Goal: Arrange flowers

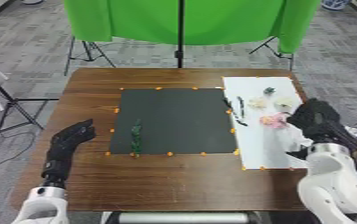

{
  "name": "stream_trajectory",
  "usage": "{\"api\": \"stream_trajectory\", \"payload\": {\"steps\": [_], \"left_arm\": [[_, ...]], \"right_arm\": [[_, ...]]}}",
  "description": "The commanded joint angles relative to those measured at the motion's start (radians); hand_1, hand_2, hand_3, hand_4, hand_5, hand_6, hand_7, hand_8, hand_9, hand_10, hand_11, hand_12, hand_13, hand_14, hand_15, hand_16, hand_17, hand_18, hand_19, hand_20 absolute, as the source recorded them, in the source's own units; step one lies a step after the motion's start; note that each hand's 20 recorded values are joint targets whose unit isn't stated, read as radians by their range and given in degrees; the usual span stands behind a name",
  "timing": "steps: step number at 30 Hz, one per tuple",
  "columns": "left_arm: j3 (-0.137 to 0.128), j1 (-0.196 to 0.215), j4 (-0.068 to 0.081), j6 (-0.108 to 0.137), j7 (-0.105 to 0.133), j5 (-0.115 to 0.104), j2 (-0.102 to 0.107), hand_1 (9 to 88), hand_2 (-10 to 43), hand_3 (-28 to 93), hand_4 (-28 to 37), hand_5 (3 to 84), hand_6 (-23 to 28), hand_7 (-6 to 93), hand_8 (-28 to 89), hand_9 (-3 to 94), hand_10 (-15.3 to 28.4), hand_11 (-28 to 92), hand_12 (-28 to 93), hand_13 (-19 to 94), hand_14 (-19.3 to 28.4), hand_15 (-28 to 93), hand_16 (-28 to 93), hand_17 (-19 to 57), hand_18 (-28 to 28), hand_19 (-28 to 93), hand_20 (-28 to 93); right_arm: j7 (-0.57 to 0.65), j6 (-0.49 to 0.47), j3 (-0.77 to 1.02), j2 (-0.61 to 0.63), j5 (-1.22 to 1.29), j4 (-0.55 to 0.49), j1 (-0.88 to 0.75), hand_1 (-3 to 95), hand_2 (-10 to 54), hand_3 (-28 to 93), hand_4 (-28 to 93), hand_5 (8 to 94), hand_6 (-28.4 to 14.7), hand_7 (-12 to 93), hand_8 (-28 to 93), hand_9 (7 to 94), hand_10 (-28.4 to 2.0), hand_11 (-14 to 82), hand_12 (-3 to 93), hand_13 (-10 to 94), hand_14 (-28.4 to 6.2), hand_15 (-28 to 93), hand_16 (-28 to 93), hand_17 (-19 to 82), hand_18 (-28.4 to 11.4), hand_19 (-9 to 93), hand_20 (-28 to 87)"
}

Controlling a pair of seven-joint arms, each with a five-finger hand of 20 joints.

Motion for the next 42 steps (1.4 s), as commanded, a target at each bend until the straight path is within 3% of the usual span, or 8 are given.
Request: {"api": "stream_trajectory", "payload": {"steps": [1,6,20,30,35,42], "left_arm": [[0.005,0.002,0.003,-0.019,-0.012,0.007,0.004,28.1,-0.5,67,-23.1,46.1,4.8,13.0,-7,44.1,13.8,22,12,32,18.1,35,-3,3.1,14.1,17,22],[0.004,0.011,0.002,-0.011,-0.014,0.003,-0.003,28.1,-0.5,67,-23.1,46.1,4.8,13.0,-7,44.0,13.7,22,12,32,18.1,35,-3,3.0,14.2,17,22],[0.004,0.019,0.001,-0.029,-0.038,0.007,-0.006,28.0,-0.6,67,-22.9,45.8,5.0,12.3,-7,43.8,13.6,22,12,32,17.9,34,-2,2.7,14.2,17,22],[-0.002,0.024,-0.001,-0.033,-0.032,0.006,-0.008,28.0,-0.6,67,-22.6,45.6,4.9,12.2,-6,43.4,13.6,22,12,31,18.0,34,-2,2.5,14.2,17,22],[-0.007,0.03,-0.003,-0.033,-0.032,0.007,-0.015,27.9,-0.7,67,-22.6,45.4,4.8,12.2,-6,43.4,13.6,22,12,31,18.0,34,-2,2.4,14.2,17,22],[-0.01,0.027,-0.001,-0.038,-0.036,0.01,-0.019,27.9,-0.7,67,-22.7,45.3,4.8,12.2,-6,43.2,13.6,22,12,31,18.0,34,-2,2.4,14.2,17,22]], "right_arm": [[-0.038,-0.024,-0.22,-0.095,0.095,-0.047,0.231,63.0,-9.5,56,-26,85.1,0.6,23,14,91.4,-7.4,30.0,40.0,94,-0.5,59,31,71,-8.1,93,50],[-0.062,-0.05,-0.389,-0.191,0.122,0.02,0.348,63.4,-9.5,55,-25,85.2,0.2,23,15,91.4,-7.7,30.6,39.8,94,-0.4,59,30,71,-7.7,93,50],[-0.092,-0.158,-0.704,-0.35,0.2,0.293,0.577,63.6,-9.5,55,-24,85.0,-0.3,23,16,91.3,-8.1,30.9,39.2,94,-0.2,59,29,72,-7.3,93,49],[-0.125,-0.174,-0.736,-0.376,0.181,0.347,0.583,61.3,-9.5,56,-22,83.9,-0.5,24,15,90.8,-8.8,31.7,38.0,94,-0.4,59,29,71,-7.2,93,48],[-0.141,-0.18,-0.728,-0.37,0.181,0.345,0.569,58.0,-9.5,53,-20,81.1,-0.9,23,13,88.1,-10.8,36.9,33.8,94,-0.7,57,31,70,-7.6,93,49],[-0.16,-0.181,-0.718,-0.353,0.169,0.336,0.554,56.5,-9.5,51,-19,79.8,-0.9,22,12,86.7,-11.2,40.7,28.3,94,-1.1,56,32,70,-8.2,93,49]]}}
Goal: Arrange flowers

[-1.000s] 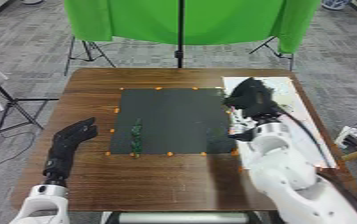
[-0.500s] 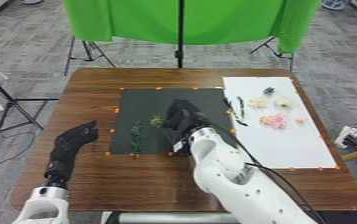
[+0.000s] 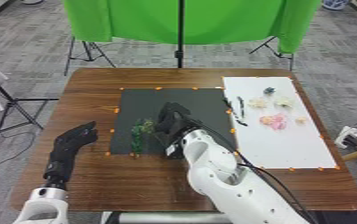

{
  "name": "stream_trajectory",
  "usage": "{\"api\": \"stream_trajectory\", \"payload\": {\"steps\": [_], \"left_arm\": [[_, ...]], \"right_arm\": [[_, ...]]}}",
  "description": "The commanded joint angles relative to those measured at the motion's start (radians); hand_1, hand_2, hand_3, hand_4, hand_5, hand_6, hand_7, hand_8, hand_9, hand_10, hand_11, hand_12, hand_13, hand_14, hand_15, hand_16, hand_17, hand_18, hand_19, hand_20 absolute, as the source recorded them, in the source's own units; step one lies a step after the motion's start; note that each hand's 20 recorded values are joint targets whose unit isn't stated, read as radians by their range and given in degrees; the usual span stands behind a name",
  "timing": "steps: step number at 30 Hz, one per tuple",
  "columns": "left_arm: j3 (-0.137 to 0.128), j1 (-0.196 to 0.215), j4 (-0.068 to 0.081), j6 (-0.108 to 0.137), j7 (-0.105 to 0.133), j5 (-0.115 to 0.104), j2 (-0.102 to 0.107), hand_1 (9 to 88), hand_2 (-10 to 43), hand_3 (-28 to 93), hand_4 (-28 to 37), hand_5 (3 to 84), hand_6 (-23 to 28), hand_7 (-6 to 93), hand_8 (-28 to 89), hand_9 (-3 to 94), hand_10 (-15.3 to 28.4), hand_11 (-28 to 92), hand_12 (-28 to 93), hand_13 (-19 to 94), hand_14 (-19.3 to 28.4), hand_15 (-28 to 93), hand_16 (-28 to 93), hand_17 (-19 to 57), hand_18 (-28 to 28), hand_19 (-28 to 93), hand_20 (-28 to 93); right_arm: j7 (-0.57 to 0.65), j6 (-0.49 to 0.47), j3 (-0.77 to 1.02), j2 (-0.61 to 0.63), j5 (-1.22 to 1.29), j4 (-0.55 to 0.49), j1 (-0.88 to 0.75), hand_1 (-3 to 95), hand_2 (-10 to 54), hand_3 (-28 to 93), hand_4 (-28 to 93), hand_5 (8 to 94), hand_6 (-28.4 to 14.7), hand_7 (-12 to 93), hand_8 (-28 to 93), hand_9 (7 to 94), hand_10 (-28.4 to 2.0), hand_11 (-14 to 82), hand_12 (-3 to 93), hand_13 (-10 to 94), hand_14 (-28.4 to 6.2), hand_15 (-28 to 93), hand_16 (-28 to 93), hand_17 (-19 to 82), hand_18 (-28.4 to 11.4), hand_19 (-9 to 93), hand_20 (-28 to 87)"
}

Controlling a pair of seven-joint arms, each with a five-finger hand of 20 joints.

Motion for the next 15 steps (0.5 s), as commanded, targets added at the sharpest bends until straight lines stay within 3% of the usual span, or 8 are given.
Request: {"api": "stream_trajectory", "payload": {"steps": [1,8,12,15], "left_arm": [[-0.003,0.015,0.0,-0.014,-0.012,0.008,-0.013,28.0,-0.7,67,-22.7,45.3,4.8,12.2,-6,43.2,13.6,22,12,31,18.0,34,-2,2.4,14.2,17,22],[-0.009,0.011,0.001,-0.022,-0.013,0.013,-0.014,28.0,-0.9,67,-22.5,45.2,4.8,12.3,-6,43.1,13.5,21,12,31,18.1,34,-2,2.3,14.2,17,22],[-0.009,0.009,0.003,-0.03,-0.015,0.014,-0.012,28.0,-1.1,67,-22.3,45.2,4.8,12.3,-6,43.0,13.5,22,12,31,18.1,34,-2,2.2,14.2,17,22],[-0.003,-0.001,0.006,-0.031,-0.03,0.033,-0.008,28.2,-1.5,67,-22.1,45.1,4.8,12.2,-6,43.0,13.5,21,12,31,18.1,34,-2,2.2,14.3,17,22]], "right_arm": [[-0.024,-0.004,0.011,0.021,-0.03,-0.009,-0.024,56.0,-9.5,51,-19,79.6,-0.9,22,12,86.6,-11.2,40.8,28.1,94,-1.2,56,32,70,-8.2,93,49],[-0.041,-0.011,0.023,0.051,-0.051,-0.013,-0.026,54.4,-9.5,51,-18,78.9,-0.9,21,12,86.4,-11.1,41.4,27.1,94,-1.4,56,33,69,-8.5,93,49],[-0.039,-0.006,0.032,0.048,-0.046,-0.01,-0.026,48.5,-9.5,58,-21,77.8,-0.9,20,10,86.3,-11.2,41.7,26.6,94,-1.5,55,34,69,-8.6,93,49],[-0.041,-0.002,0.031,0.054,-0.058,-0.014,-0.027,46.0,-9.5,61,-21,77.4,-0.9,19,8,86.3,-11.2,41.7,26.5,94,-1.6,55,34,69,-8.7,93,50]]}}
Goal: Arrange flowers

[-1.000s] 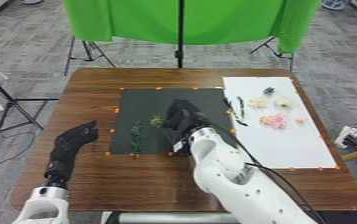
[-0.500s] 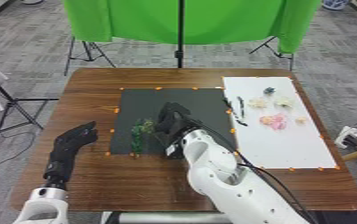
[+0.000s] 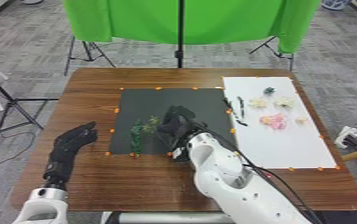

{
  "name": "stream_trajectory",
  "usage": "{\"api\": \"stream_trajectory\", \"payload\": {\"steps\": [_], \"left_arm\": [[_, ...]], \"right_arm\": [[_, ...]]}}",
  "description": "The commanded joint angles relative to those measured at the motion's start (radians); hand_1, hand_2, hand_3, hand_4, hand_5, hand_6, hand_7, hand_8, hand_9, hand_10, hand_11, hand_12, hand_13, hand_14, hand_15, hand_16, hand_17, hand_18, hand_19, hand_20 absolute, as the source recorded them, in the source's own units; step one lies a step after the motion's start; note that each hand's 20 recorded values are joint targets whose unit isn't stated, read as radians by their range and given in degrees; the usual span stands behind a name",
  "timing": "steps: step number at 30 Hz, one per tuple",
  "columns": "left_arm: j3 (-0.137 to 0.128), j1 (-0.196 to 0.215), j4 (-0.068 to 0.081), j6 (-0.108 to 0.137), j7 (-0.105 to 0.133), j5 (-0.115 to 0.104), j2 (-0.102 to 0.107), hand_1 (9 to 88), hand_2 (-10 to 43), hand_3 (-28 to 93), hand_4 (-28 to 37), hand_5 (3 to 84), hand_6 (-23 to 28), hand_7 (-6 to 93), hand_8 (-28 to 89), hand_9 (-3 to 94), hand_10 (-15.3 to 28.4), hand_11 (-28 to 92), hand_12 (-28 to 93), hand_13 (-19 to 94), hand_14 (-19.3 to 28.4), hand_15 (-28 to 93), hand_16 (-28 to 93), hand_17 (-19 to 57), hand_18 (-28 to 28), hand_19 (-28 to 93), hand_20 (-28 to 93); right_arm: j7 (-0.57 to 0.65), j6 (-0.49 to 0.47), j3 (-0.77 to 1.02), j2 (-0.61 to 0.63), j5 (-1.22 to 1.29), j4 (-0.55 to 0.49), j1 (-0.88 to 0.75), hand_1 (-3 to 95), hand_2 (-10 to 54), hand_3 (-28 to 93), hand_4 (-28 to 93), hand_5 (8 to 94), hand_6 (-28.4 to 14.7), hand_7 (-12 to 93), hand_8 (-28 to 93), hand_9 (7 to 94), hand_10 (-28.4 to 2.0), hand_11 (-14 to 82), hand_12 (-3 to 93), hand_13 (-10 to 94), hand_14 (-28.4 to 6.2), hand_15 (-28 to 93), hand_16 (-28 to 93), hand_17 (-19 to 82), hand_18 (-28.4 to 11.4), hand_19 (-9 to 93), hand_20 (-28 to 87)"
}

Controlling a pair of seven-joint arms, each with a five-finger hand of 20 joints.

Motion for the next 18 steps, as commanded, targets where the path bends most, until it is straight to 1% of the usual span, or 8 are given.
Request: {"api": "stream_trajectory", "payload": {"steps": [1,3,5,7,10,13,15,18], "left_arm": [[0.005,-0.001,0.005,-0.019,-0.03,0.028,-0.002,28.2,-1.9,67,-21.9,45.1,4.8,12.2,-6,43.0,13.5,21,12,31,18.1,34,-2,2.1,14.3,17,22],[0.006,-0.004,0.005,-0.019,-0.034,0.029,0.001,28.1,-2.9,67,-21.7,45.0,4.8,12.1,-6,42.9,13.5,21,12,31,18.1,34,-2,2.0,14.4,17,22],[0.007,-0.009,0.006,-0.02,-0.04,0.034,0.003,28.1,-3.2,67,-21.4,45.0,4.8,12.0,-6,42.8,13.5,21,12,31,18.2,33,-2,1.9,14.5,17,22],[0.008,-0.012,0.006,-0.019,-0.042,0.032,0.007,28.0,-3.4,67,-21.2,44.9,4.8,12.0,-6,42.8,13.5,21,12,31,18.2,33,-2,1.9,14.5,17,22],[0.01,-0.017,0.007,-0.022,-0.042,0.036,0.008,28.1,-3.6,67,-21.0,44.8,4.8,12.0,-6,42.8,13.5,21,12,31,18.3,33,-2,1.8,14.6,17,22],[0.009,-0.018,0.007,-0.026,-0.039,0.037,0.006,28.2,-3.8,67,-20.8,44.8,4.9,11.9,-6,42.8,13.5,21,12,31,18.4,33,-2,1.7,14.7,17,22],[0.005,-0.011,0.004,-0.021,-0.039,0.034,0.006,28.2,-3.8,67,-20.7,44.8,4.9,12.0,-6,42.8,13.5,21,12,31,18.5,33,-2,1.7,14.7,17,22],[-0.002,0.007,-0.003,-0.012,-0.037,0.026,0.0,28.3,-3.9,67,-20.6,44.8,4.9,11.9,-6,42.8,13.6,21,12,31,18.5,33,-2,1.7,14.7,17,22]], "right_arm": [[-0.008,0.004,0.012,0.015,-0.024,-0.009,-0.002,45.5,-9.5,62,-22,77.3,-0.9,19,8,86.3,-11.2,41.7,26.5,94,-1.6,55,33,69,-8.7,93,50],[-0.008,0.001,0.013,0.018,-0.029,-0.013,-0.005,44.5,-9.5,63,-23,76.9,-0.8,19,6,86.3,-11.1,41.8,26.4,94,-1.6,55,34,69,-8.7,93,50],[-0.01,0.004,0.013,0.02,-0.031,-0.011,-0.006,41.5,-9.5,67,-24,75.6,-0.5,19,-4,86.3,-11.2,41.9,26.2,94,-1.7,55,33,69,-8.7,93,50],[-0.008,-0.007,0.015,0.024,-0.036,-0.012,-0.006,40.3,-9.5,67,-25,72.2,-0.3,18,-8,86.4,-11.2,41.9,26.2,94,-1.7,55,34,69,-8.8,93,50],[-0.007,-0.007,0.034,0.037,-0.047,-0.029,-0.013,38.4,-9.5,67,-25,70.3,-0.4,17,-9,86.4,-11.3,41.9,26.3,94,-1.7,55,34,69,-8.8,93,50],[0.009,0.032,0.098,0.067,-0.07,-0.074,-0.031,36.5,-9.5,66,-25,69.7,-0.5,16,-9,86.2,-11.5,41.5,26.2,94,-2.0,55,34,69,-9.2,93,49],[0.035,0.054,0.148,0.091,-0.096,-0.09,-0.029,35.7,-9.5,66,-24,69.8,-0.5,16,-8,86.1,-11.6,41.3,26.3,94,-2.2,55,34,68,-9.4,93,50],[0.083,0.027,0.219,0.125,-0.106,-0.083,-0.005,35.3,-9.5,66,-24,70.4,-0.6,16,-8,86.2,-11.5,41.1,26.3,93,-2.4,55,34,68,-9.6,93,50]]}}
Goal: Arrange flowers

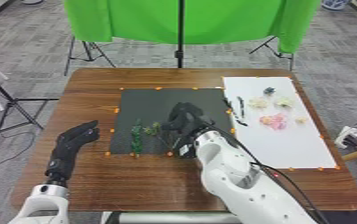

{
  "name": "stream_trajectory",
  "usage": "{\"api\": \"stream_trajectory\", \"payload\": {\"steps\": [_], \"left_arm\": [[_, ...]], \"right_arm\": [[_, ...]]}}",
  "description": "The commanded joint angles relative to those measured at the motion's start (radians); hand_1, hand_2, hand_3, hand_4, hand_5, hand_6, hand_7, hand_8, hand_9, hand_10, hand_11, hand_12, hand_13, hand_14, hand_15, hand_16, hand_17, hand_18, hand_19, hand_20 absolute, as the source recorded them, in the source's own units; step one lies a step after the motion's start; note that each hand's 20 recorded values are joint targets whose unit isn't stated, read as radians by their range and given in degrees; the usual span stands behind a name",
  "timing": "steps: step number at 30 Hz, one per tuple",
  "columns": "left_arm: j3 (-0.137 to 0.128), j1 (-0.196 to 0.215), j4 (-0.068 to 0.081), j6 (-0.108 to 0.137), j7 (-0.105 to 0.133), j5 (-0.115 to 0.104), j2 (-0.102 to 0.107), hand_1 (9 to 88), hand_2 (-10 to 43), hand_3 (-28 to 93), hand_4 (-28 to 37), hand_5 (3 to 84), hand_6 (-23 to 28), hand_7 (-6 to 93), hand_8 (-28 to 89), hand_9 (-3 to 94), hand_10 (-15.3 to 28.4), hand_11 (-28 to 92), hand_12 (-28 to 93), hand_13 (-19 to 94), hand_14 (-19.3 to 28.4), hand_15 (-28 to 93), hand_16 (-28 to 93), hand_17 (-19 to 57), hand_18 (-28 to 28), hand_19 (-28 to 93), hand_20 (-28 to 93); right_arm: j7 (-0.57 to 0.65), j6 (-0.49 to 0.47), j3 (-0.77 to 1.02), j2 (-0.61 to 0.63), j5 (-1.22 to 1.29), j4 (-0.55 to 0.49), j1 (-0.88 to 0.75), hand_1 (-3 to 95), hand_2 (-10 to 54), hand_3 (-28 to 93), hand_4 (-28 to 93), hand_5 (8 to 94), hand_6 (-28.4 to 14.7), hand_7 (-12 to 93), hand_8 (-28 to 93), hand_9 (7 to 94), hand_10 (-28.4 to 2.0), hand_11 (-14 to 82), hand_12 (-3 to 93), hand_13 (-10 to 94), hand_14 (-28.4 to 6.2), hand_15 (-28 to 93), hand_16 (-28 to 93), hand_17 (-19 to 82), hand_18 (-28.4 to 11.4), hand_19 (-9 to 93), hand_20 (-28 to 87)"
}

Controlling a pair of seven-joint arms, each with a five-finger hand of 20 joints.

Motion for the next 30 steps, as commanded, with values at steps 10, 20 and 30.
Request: {"api": "stream_trajectory", "payload": {"steps": [10,20,30], "left_arm": [[-0.004,0.026,-0.005,-0.01,-0.012,0.003,-0.009,28.6,-3.9,66,-20.6,44.8,4.8,11.9,-6,42.8,13.6,21,12,31,18.4,33,-2,1.7,14.6,17,22],[-0.005,0.027,-0.004,-0.011,-0.008,0.003,-0.012,28.7,-3.9,66,-20.4,44.8,4.9,12.0,-6,42.8,13.5,21,12,31,18.4,33,-2,1.7,14.6,17,22],[-0.008,0.03,-0.005,-0.015,-0.018,0.005,-0.016,28.9,-4.0,66,-20.3,44.9,4.9,12.0,-6,42.8,13.5,21,12,31,18.5,33,-2,1.7,14.6,17,22]], "right_arm": [[0.189,-0.206,0.248,0.133,-0.074,0.102,0.091,28.8,-9.5,60,-24,62.8,-5.8,9,-7,86.1,-12.7,40.3,27.3,93,-2.7,56,34,68,-9.9,93,51],[0.218,-0.255,0.231,0.121,-0.11,0.18,0.095,26.9,-9.5,58,-26,66.4,-7.7,9,-6,86.3,-13.4,41.1,27.3,93,-2.7,56,34,69,-9.1,93,51],[0.217,-0.311,0.212,0.104,-0.15,0.211,0.061,29.3,-9.5,54,-27,73.1,-8.5,11,-6,88.3,-13.7,41.7,26.1,94,-2.4,58,29,73,-5.8,93,40]]}}
